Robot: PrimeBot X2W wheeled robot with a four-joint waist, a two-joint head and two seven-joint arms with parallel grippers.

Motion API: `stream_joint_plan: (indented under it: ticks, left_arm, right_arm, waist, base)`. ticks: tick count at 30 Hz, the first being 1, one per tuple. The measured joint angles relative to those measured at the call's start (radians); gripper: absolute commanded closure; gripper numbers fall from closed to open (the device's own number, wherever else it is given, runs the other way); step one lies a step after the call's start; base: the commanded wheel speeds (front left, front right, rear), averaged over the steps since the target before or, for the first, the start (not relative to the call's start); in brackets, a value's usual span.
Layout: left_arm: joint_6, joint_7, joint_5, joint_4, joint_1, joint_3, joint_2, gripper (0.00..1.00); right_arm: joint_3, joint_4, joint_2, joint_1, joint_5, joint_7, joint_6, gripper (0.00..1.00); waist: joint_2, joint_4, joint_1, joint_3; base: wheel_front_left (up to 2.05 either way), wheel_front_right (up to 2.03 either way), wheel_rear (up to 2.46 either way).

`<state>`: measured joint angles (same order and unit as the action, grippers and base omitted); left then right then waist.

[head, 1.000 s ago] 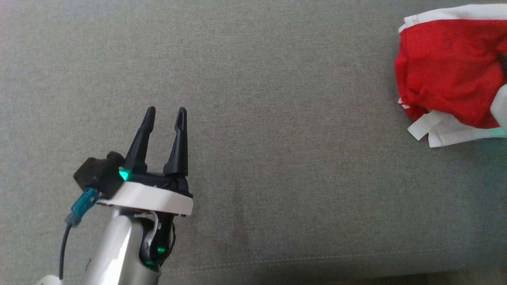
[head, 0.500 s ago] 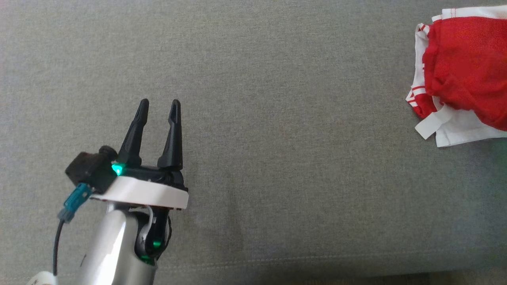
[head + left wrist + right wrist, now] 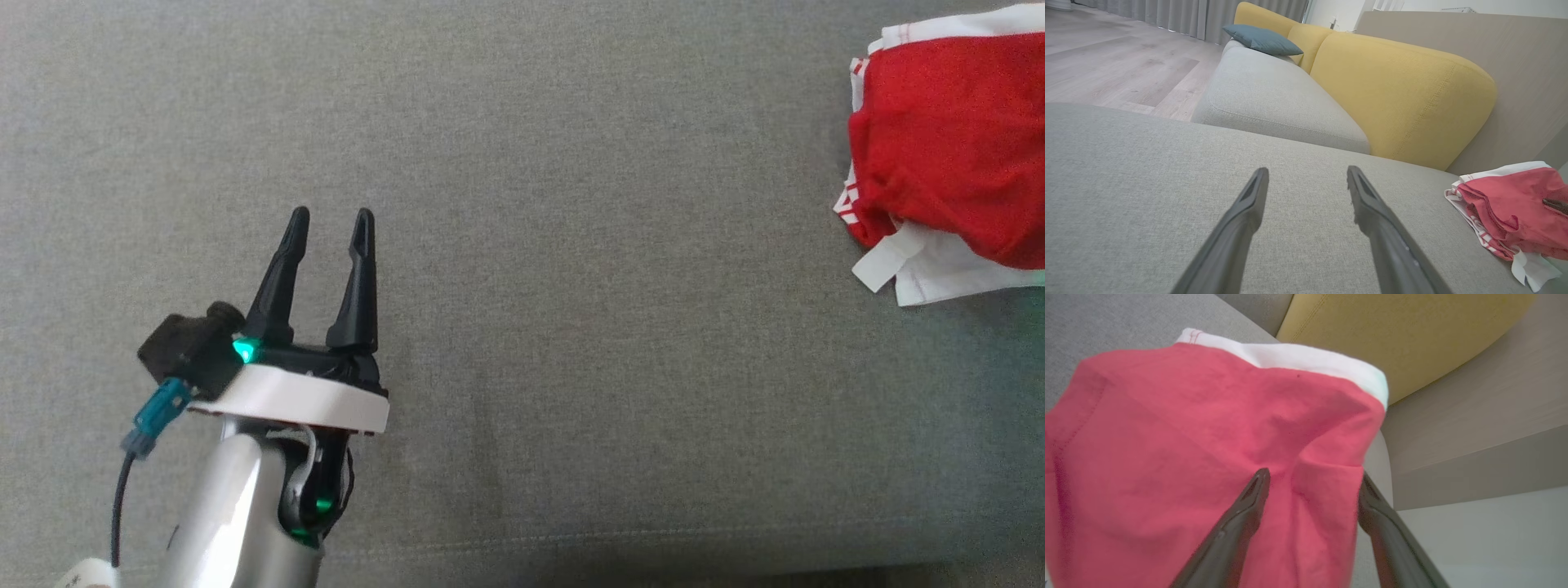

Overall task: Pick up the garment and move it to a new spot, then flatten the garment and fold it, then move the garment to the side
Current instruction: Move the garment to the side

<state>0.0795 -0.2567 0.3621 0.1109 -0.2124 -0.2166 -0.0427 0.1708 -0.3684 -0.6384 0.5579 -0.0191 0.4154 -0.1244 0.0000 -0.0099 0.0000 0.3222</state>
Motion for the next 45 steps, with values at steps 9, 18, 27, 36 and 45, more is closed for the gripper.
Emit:
stream_joint_plan:
  ticks: [9,18,27,36,45]
  left_arm:
    - [-0.001,0.0,0.0,0.011,0.006,0.0,0.0,0.0]
    - [-0.013,0.0,0.0,0.007,0.046,0.014,0.0,0.0]
    - [-0.023,0.0,-0.071,-0.007,0.097,0.035,-0.001,0.0]
    - [-0.035,0.0,-0.069,0.007,0.174,-0.005,-0.001,0.0]
    - [-0.046,0.0,-0.069,0.031,0.206,-0.003,-0.001,0.0]
  right_arm:
    - [-0.03,0.052,0.069,0.0,-0.036,-0.04,0.0,0.0]
    - [-0.019,0.116,0.263,-0.004,-0.018,-0.217,0.0,0.0]
    - [-0.032,0.161,0.509,-0.221,0.022,-0.433,0.0,0.0]
    - [-0.105,0.147,0.581,-0.449,0.098,-0.611,0.0,0.0]
    - [-0.075,0.116,0.588,-0.523,0.149,-0.655,0.0,0.0]
  waist:
    - [0.0,0.005,0.0,-0.061]
    - [0.0,0.009,0.0,-0.138]
    - [0.0,0.02,0.0,-0.233]
    - [0.0,0.059,0.0,-0.3]
    - [0.0,0.07,0.0,-0.327]
  base:
    - [0.0,0.0,0.0]
    - [0.0,0.0,0.0]
    - [0.0,0.0,0.0]
    - [0.0,0.0,0.0]
    - [0.0,0.0,0.0]
